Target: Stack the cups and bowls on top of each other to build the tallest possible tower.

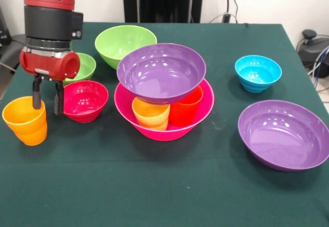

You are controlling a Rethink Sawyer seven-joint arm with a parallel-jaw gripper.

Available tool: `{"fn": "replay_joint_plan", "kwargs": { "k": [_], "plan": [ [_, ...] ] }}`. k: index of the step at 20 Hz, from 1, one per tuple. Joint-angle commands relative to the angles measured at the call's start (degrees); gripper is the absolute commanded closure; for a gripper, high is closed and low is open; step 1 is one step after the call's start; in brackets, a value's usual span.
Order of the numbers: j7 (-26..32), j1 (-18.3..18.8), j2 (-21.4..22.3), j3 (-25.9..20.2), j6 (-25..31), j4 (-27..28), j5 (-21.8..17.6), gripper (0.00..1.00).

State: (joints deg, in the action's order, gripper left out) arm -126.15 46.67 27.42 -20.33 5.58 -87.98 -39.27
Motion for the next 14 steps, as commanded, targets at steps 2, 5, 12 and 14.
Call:
{"fn": "replay_joint_plan", "kwargs": {
  "k": [2,5,12,14],
  "plan": [
    [0.74,-3.09,-2.88,0.86,-3.36,-2.50,-4.98,0.00],
    [0.40,-3.98,-3.13,2.00,-4.07,-2.25,-5.01,0.00],
    [2.69,-7.00,-3.47,5.71,-2.85,0.28,-6.00,0.00],
    [4.78,-5.99,-3.46,4.47,-1.75,0.79,-6.65,0.00]
  ]
}}
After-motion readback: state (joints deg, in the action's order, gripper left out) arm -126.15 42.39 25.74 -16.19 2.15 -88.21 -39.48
